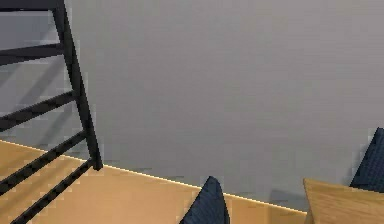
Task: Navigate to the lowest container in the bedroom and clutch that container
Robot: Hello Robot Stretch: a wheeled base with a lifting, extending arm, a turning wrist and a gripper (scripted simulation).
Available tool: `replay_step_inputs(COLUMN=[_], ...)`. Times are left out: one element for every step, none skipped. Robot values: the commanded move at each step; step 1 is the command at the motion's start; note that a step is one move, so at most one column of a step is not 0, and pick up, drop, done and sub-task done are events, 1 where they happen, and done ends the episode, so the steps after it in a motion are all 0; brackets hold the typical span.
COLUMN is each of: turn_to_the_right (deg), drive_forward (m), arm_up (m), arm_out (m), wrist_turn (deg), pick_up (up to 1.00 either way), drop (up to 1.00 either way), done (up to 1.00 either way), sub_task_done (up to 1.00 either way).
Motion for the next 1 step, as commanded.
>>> replay_step_inputs(turn_to_the_right=[0.0], drive_forward=[0.0], arm_up=[0.0], arm_out=[0.0], wrist_turn=[45.0], pick_up=[0.0], drop=[0.0], done=[0.0], sub_task_done=[0.0])
